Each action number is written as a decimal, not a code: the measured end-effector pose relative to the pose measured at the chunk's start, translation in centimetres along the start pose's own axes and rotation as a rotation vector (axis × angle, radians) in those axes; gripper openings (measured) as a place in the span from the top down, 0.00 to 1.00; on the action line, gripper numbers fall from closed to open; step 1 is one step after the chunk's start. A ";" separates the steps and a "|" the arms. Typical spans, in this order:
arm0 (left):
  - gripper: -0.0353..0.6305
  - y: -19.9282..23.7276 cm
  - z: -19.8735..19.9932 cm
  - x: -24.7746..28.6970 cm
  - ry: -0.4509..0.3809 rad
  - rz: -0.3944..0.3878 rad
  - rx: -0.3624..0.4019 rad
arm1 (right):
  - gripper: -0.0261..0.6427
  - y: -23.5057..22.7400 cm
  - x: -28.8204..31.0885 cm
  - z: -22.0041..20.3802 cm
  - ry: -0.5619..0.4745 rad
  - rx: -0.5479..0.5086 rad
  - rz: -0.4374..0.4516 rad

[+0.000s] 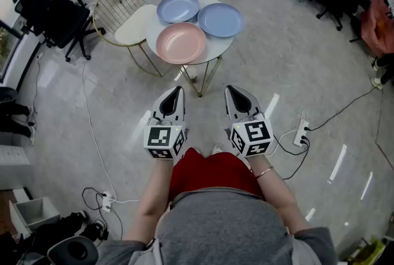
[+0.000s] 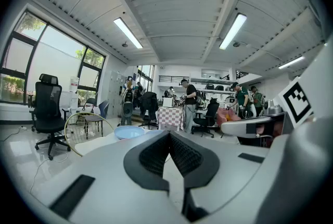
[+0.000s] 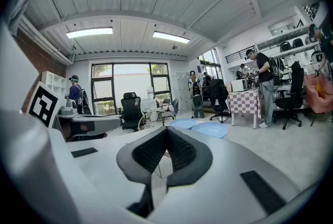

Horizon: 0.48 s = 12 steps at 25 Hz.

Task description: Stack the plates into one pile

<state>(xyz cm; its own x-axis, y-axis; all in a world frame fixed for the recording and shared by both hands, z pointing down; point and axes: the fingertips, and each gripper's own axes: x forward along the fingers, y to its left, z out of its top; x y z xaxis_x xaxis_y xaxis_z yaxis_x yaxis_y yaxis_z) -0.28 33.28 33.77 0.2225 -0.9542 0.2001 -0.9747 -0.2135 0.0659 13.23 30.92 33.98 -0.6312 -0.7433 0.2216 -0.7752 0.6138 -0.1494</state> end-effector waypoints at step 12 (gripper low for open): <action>0.93 -0.9 -0.1 -1.2 -0.003 0.011 0.015 | 0.92 0.5 -1.0 -0.4 -0.012 0.006 0.027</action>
<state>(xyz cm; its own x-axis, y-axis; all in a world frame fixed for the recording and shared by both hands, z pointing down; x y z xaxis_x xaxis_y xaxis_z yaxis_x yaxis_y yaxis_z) 0.34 34.60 33.60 0.2121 -0.9570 0.1980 -0.9772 -0.2065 0.0488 13.51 32.04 34.08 -0.6519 -0.7297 0.2063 -0.7582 0.6319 -0.1607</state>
